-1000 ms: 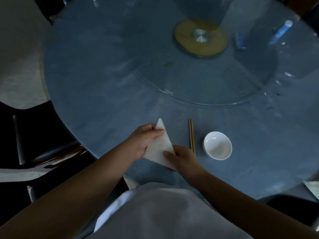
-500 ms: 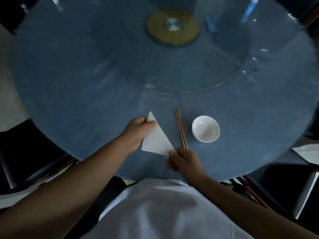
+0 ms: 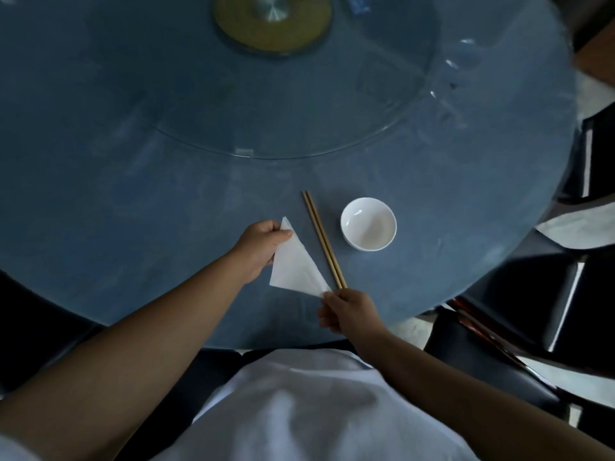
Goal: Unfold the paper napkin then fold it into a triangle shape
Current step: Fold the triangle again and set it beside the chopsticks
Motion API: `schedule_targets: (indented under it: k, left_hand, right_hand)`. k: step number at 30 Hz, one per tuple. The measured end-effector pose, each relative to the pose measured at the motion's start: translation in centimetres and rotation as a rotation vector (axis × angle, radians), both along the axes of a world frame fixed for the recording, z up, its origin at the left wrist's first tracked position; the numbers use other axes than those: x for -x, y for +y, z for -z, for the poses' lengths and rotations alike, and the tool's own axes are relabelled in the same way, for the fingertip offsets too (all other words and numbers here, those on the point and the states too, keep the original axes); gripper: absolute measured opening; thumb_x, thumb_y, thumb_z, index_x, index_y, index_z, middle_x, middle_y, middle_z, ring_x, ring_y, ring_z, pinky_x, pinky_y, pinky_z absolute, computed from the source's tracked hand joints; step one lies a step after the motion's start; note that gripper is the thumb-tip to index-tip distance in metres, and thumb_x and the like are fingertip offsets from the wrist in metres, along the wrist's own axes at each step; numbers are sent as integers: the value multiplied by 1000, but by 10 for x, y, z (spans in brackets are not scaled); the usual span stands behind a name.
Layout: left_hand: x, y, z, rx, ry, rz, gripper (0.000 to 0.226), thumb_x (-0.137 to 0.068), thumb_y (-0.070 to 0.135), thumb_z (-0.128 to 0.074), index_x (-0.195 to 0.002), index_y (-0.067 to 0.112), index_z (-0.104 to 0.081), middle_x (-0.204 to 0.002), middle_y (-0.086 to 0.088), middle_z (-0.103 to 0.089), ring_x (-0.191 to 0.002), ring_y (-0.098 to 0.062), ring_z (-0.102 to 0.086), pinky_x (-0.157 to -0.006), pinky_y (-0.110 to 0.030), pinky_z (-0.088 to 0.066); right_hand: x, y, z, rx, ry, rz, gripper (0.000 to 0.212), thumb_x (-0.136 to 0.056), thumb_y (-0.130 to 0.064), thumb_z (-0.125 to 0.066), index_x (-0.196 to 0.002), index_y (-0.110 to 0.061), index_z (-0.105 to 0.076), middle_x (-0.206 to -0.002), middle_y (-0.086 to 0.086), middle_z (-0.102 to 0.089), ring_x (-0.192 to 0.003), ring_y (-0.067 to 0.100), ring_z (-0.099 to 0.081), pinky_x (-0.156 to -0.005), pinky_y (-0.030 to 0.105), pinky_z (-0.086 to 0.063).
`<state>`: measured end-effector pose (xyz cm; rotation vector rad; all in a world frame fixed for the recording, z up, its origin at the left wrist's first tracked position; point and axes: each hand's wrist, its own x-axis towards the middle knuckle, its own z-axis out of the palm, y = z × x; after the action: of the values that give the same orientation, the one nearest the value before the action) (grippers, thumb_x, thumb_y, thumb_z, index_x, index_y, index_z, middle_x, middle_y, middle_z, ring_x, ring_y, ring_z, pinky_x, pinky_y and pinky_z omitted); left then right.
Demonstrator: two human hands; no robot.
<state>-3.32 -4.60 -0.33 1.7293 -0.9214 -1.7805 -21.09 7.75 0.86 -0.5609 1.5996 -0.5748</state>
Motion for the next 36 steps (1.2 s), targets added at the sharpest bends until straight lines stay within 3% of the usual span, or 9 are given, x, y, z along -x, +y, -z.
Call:
schedule_targets:
  k: [6, 11, 14, 18, 24, 29, 32, 36]
  left_hand:
    - [7, -14, 15, -5, -74, 54, 21, -92, 20, -59, -71, 16, -55, -74, -6, -62, -69, -19, -60, -58, -27, -46]
    - [12, -29, 22, 54, -182, 158, 23, -90, 24, -61, -73, 9, -55, -80, -13, -58, -75, -23, -56, -71, -38, -48]
    - [16, -37, 28, 144, -313, 276, 31, -87, 30, -61, -81, 0, -57, -74, -9, -57, -72, -21, -55, -70, -37, -48]
    - [21, -46, 35, 225, -435, 359, 24, -86, 31, -61, -77, 9, -60, -65, 3, -56, -65, -17, -53, -64, -30, -45]
    - [22, -50, 39, 366, -617, 482, 20, -88, 30, -59, -75, 15, -61, -67, 4, -60, -64, -13, -55, -54, -24, -38]
    - [20, -54, 41, 415, -643, 479, 23, -90, 28, -59, -77, 10, -65, -73, -6, -66, -69, -20, -59, -61, -27, -40]
    - [18, -57, 44, 424, -650, 479, 21, -89, 28, -61, -79, 11, -67, -74, -4, -67, -70, -17, -60, -62, -26, -42]
    - [17, -61, 47, 431, -645, 464, 14, -85, 29, -66, -78, 18, -67, -72, 4, -65, -68, -12, -59, -56, -21, -37]
  right_hand:
    - [-6, 0, 14, -76, -37, 64, 23, -91, -18, -60, -71, -9, -66, -62, 5, -69, -53, 19, -63, -44, 22, -44]
    - [-8, -3, 25, -105, -8, 66, 26, -92, -19, -57, -69, -9, -66, -63, 6, -70, -49, 16, -63, -44, 22, -46]
    - [-7, -9, 32, -133, 8, 82, 24, -91, -18, -59, -71, -8, -67, -63, 8, -71, -50, 18, -64, -45, 23, -47]
    - [-5, -17, 42, -172, 23, 99, 20, -89, -18, -60, -75, -6, -68, -63, 10, -71, -53, 23, -66, -50, 27, -51]
    - [-7, -23, 51, -214, 22, 154, 20, -88, -14, -63, -72, -3, -68, -60, 13, -70, -53, 25, -66, -57, 34, -58]
    - [-9, -24, 54, -227, 16, 164, 20, -88, -12, -64, -71, -3, -68, -57, 12, -69, -50, 22, -66, -53, 30, -56]
    - [-9, -26, 54, -232, 13, 172, 21, -88, -13, -64, -71, -2, -68, -59, 13, -69, -52, 25, -66, -58, 35, -58]
    - [-10, -29, 54, -249, 52, 164, 25, -86, -14, -67, -64, -2, -68, -58, 15, -69, -51, 25, -67, -53, 31, -55]
